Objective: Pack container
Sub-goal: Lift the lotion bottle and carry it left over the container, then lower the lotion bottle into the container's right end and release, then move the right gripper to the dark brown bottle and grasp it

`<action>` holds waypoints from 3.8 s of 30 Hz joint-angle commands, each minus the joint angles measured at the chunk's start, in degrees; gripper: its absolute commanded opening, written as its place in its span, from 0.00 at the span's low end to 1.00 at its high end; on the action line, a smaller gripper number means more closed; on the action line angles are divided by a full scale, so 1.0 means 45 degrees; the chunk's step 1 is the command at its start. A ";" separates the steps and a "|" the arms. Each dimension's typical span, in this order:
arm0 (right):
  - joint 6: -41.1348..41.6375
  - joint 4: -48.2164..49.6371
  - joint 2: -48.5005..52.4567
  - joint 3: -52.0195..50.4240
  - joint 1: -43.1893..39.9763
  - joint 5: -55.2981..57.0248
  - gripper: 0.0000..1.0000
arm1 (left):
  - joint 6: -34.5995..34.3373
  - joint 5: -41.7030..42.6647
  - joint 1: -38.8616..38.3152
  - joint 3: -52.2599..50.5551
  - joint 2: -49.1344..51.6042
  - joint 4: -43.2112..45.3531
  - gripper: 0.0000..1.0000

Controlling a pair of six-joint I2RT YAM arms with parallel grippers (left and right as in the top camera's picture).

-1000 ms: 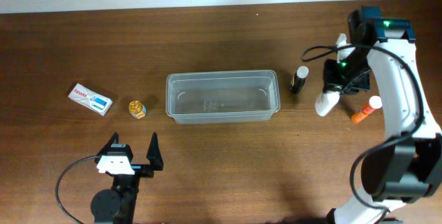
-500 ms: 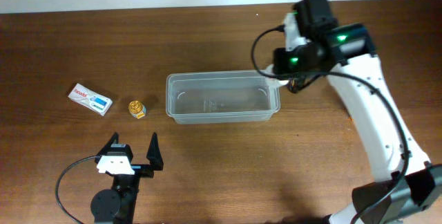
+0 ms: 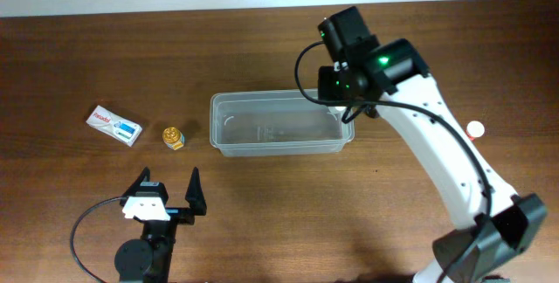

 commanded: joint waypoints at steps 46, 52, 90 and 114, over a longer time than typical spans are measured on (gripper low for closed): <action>0.2089 0.1219 0.3857 -0.0335 0.0170 0.0141 0.22 | 0.0209 0.0039 0.0063 -0.0053 -0.0112 -0.0053 0.99; 0.2084 0.1117 0.3857 -0.0335 0.0039 0.0146 0.23 | 0.0204 0.0039 0.0063 -0.0053 -0.0112 -0.0053 0.99; -0.0019 0.0500 0.3803 -0.0345 -0.0578 0.0233 0.34 | 0.0204 0.0039 0.0063 -0.0053 -0.0112 -0.0053 0.99; -0.2939 -0.0816 0.3730 0.2642 -0.0816 0.0083 0.49 | 0.0209 0.0039 0.0063 -0.0053 -0.0112 -0.0053 0.99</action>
